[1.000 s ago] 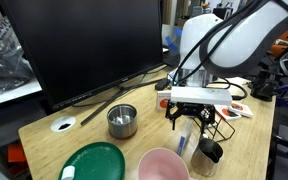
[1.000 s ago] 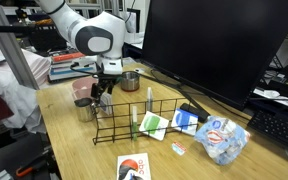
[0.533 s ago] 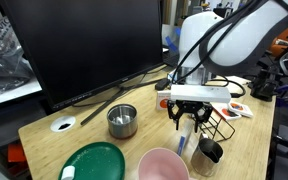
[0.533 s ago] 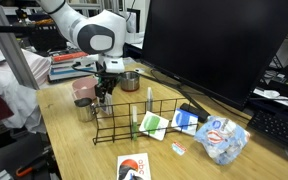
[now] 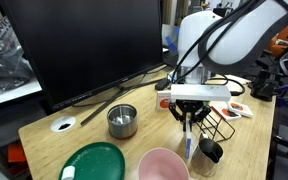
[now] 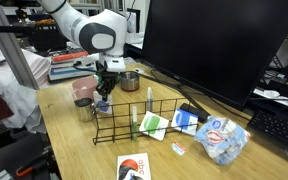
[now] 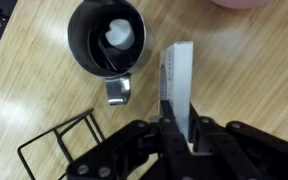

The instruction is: Take the book near to the silver cup and put it in the black rack

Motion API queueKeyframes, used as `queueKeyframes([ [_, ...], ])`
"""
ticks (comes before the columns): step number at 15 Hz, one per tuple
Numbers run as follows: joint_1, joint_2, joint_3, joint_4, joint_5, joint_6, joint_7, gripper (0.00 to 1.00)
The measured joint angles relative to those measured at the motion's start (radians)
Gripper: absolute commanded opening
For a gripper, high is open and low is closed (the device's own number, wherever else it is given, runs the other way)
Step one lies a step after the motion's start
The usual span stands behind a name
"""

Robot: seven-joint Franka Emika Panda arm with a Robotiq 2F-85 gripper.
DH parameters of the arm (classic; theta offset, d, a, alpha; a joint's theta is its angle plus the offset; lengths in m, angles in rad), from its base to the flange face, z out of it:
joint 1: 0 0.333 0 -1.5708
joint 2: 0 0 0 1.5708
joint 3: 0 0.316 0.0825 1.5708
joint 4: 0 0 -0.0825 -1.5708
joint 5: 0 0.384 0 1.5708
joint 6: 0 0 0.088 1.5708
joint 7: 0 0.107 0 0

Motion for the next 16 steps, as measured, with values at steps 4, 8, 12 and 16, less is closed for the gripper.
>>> queueKeyframes([
  [4,-0.005,-0.002,-0.004,0.013,0.000,-0.019,-0.001,0.04],
  [8,-0.009,-0.020,-0.005,0.018,0.009,-0.021,-0.022,0.04],
  [12,-0.011,-0.069,-0.003,0.005,0.077,-0.020,-0.074,0.04],
  [16,-0.010,-0.203,0.015,-0.062,0.191,-0.021,-0.100,0.04],
])
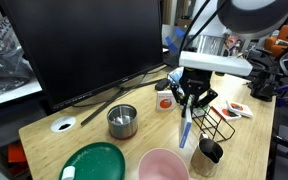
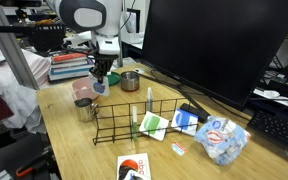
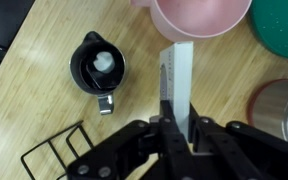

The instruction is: Take the book near to the silver cup and put it in the black rack

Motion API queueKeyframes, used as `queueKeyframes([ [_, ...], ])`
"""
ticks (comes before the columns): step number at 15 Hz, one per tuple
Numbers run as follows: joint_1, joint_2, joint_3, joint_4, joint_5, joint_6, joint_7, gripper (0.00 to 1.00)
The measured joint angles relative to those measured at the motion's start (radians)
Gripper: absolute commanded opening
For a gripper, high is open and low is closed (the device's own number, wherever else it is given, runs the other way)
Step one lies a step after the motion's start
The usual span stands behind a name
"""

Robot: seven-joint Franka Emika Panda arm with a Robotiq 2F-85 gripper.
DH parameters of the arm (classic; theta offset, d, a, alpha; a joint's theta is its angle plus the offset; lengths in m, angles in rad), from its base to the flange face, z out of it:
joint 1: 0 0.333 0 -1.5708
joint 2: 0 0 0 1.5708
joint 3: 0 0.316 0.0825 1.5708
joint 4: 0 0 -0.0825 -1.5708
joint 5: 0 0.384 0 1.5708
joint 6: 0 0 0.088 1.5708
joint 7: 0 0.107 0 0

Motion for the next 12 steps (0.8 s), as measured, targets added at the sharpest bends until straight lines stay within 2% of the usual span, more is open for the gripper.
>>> queueKeyframes([
  [3,-0.004,-0.127,-0.003,-0.066,0.059,0.000,0.002,0.04],
  [7,-0.040,-0.266,-0.021,-0.144,0.072,-0.008,0.026,0.04],
  [12,-0.108,-0.336,-0.043,-0.203,0.070,-0.027,0.094,0.04],
])
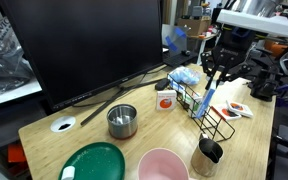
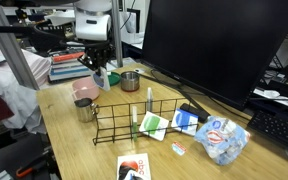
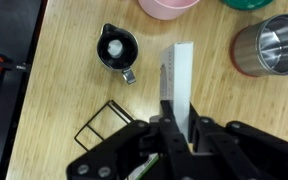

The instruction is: Take the book near to the silver cup and put it in the black rack

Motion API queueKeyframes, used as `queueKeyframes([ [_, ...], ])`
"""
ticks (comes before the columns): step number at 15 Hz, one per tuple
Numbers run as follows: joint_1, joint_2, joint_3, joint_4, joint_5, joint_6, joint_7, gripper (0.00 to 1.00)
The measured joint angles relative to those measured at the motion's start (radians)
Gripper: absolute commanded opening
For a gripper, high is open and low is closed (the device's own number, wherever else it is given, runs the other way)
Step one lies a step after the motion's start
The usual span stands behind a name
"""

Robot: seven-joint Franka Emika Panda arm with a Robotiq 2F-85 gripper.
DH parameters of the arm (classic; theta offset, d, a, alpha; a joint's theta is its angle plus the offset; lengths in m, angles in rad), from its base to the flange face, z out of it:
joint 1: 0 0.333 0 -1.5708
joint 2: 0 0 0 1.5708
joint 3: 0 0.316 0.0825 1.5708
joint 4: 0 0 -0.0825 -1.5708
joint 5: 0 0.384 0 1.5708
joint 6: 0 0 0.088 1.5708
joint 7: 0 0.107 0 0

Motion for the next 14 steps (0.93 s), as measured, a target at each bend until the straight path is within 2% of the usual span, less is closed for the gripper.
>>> queueKeyframes([
  [6,-0.098,-0.043,-0.040,-0.038,-0.031,-0.069,0.131,0.04],
  [7,-0.113,-0.047,-0.049,-0.040,-0.038,-0.094,0.151,0.15],
  [8,-0.124,-0.049,-0.057,-0.041,-0.042,-0.112,0.163,0.15],
  [14,-0.131,-0.051,-0.062,-0.041,-0.043,-0.129,0.182,0.15],
])
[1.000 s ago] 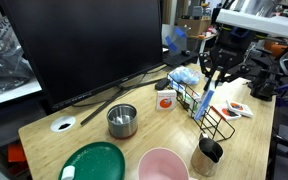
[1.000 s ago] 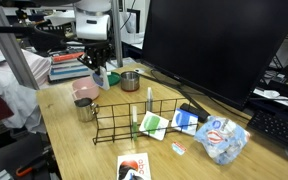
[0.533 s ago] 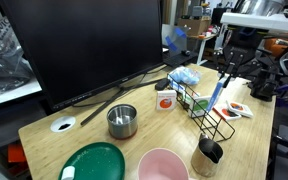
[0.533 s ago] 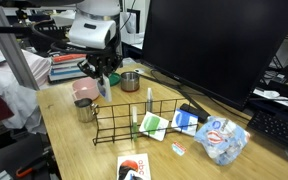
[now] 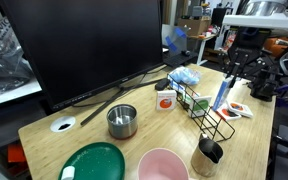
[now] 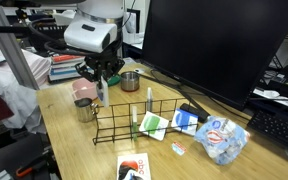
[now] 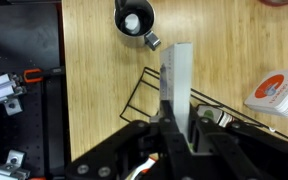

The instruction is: Take the book near to the silver cup and put it in the black rack

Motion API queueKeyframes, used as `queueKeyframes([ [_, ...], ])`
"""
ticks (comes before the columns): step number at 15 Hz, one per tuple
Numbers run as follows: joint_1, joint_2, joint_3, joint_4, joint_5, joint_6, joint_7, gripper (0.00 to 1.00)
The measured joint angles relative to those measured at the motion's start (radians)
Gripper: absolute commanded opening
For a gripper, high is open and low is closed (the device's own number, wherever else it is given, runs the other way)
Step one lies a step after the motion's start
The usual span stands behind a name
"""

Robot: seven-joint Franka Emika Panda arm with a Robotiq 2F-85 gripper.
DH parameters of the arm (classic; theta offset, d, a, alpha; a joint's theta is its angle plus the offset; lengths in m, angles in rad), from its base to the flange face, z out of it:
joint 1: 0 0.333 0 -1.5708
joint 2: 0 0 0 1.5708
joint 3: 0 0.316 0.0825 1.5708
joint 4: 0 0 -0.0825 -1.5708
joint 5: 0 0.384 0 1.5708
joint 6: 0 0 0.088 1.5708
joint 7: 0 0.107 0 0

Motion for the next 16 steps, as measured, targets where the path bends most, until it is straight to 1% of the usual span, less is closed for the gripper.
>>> queueKeyframes([
  [1,0.000,0.000,0.000,0.000,0.000,0.000,0.000,0.04],
  [5,-0.001,0.004,-0.004,0.000,0.000,0.001,0.000,0.04],
  [10,-0.029,0.018,-0.042,0.000,0.000,0.003,0.000,0.04],
  [13,-0.047,0.052,-0.054,0.002,-0.001,0.017,0.006,0.04],
  [16,-0.059,0.096,-0.054,0.010,-0.027,0.056,0.055,0.04],
])
